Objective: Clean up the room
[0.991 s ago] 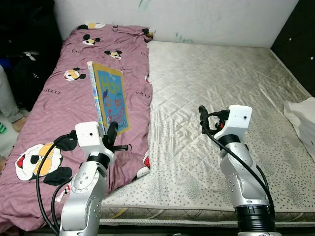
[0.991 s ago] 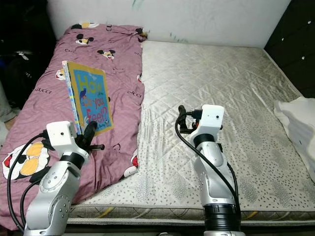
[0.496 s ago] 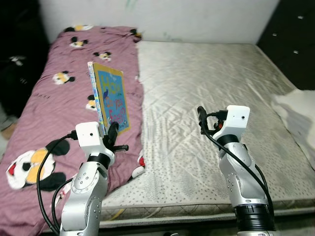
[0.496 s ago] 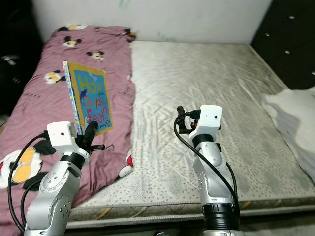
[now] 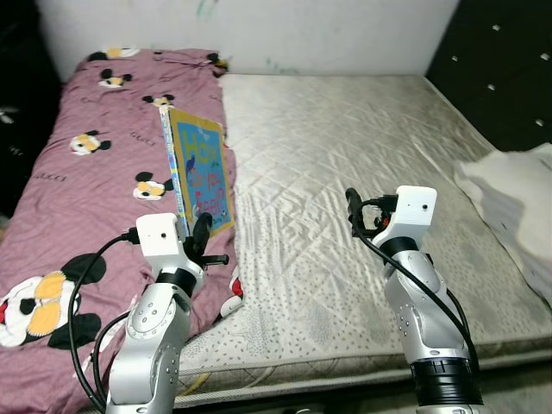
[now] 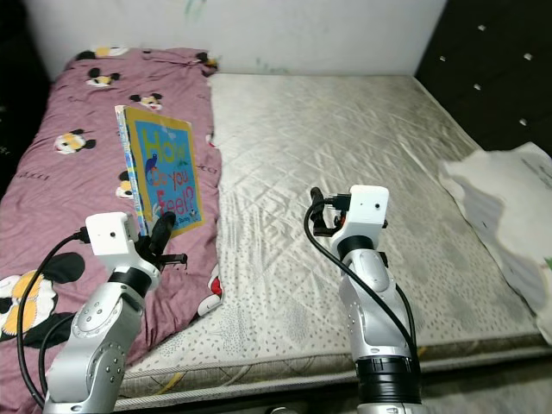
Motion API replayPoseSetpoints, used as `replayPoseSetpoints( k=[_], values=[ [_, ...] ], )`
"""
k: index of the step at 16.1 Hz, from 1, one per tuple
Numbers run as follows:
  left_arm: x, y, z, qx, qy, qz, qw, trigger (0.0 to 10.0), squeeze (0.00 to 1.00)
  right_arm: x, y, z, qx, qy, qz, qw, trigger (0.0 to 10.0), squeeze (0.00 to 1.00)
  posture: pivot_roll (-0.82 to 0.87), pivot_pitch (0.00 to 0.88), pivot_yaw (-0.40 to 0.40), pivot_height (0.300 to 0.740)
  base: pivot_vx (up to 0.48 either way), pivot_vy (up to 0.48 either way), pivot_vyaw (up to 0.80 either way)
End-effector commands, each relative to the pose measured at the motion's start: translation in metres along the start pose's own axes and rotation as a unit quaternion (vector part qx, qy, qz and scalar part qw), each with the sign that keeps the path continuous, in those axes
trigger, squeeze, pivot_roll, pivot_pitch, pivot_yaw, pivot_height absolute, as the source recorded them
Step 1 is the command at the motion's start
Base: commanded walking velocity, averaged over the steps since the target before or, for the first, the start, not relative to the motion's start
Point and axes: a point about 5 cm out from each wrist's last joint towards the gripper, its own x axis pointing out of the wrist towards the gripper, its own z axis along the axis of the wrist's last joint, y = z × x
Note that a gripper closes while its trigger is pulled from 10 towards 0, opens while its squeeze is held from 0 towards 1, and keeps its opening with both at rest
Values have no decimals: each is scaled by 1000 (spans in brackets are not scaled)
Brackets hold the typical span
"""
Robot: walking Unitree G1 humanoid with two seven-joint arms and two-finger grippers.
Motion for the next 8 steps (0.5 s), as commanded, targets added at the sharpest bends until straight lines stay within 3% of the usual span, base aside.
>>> replayPoseSetpoints(
  k=[1,8],
  values=[
    [1,-4,5,0,-17,-7,1000,10000,0,1,-2,3,-2,-6,-5,1000,10000,0,-46,58,-39,740,0,-289,0],
    [2,-4,5,-1,-15,-8,1000,10000,0,1,-3,2,-4,-5,-9,1000,10000,0,-51,60,-37,740,0,-35,0]
  ],
)
